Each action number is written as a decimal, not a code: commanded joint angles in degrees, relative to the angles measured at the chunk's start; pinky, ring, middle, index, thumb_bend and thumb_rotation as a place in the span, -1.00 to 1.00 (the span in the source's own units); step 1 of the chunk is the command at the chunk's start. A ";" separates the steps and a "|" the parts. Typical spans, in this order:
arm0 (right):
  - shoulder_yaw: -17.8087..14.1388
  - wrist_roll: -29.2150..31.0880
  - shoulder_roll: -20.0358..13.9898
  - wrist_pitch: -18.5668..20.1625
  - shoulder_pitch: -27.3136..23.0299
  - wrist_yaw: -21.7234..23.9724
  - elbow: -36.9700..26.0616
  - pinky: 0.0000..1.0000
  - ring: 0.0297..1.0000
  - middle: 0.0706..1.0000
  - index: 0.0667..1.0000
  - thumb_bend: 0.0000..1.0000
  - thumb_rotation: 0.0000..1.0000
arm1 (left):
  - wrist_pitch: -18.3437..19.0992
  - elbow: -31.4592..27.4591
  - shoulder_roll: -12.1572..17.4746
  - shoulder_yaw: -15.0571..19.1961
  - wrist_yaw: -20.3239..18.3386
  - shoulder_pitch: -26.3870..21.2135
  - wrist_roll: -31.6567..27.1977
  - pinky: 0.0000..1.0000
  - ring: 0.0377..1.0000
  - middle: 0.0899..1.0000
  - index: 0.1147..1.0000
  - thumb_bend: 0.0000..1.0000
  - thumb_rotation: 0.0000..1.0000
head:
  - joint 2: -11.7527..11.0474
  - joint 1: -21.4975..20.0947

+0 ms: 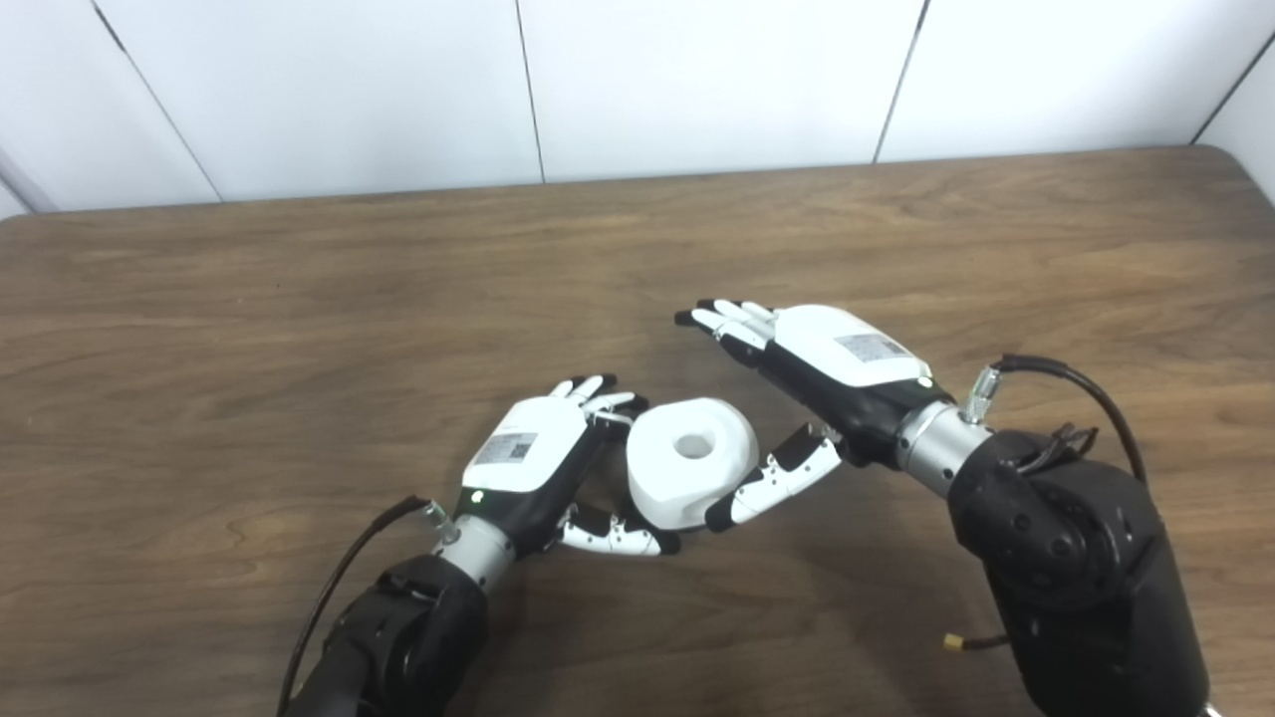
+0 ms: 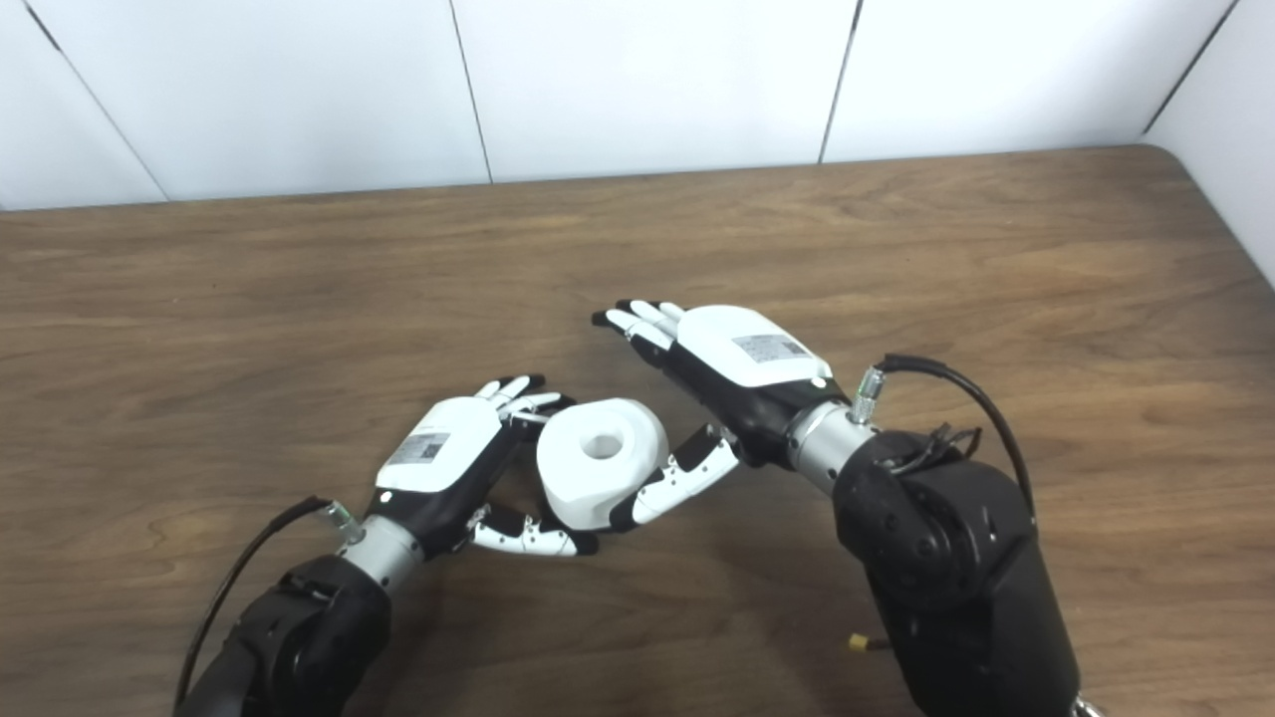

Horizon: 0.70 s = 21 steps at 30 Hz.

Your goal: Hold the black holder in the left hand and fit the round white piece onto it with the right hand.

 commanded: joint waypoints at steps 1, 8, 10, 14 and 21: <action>-0.67 0.40 -0.38 -0.23 -2.06 -0.78 -1.79 1.00 1.00 1.00 0.98 1.00 -0.08 | 3.33 2.60 1.93 -1.61 -6.63 2.92 2.08 1.00 0.98 0.86 0.85 0.84 -0.47 | 0.06 -0.01; -1.05 1.15 -0.61 -0.33 -2.08 -1.60 -1.10 1.00 1.00 1.00 0.97 1.00 -0.06 | 4.22 2.08 2.10 -1.51 -7.10 3.01 2.09 1.00 0.99 0.88 0.90 0.88 -0.43 | -0.22 0.22; -1.05 1.09 -0.61 -0.24 -2.09 -1.54 -1.11 1.00 1.00 1.00 0.97 1.00 -0.08 | 4.71 1.76 2.08 -1.45 -7.48 3.00 2.12 1.00 1.00 0.89 0.91 0.89 -0.42 | -0.22 0.22; -1.02 1.20 -0.69 -0.58 -2.11 -1.90 -0.82 1.00 1.00 1.00 0.98 1.00 -0.06 | 5.21 0.75 2.17 -1.00 -8.02 3.10 1.78 1.00 1.00 0.91 0.93 0.91 -0.41 | -0.33 0.53; -1.17 1.35 -0.55 -0.16 -2.21 -1.84 -0.78 1.00 1.00 1.00 0.98 1.00 -0.07 | 5.34 -2.66 2.60 0.21 -8.47 3.99 0.89 1.00 0.97 0.90 0.93 0.93 -0.41 | -0.33 0.53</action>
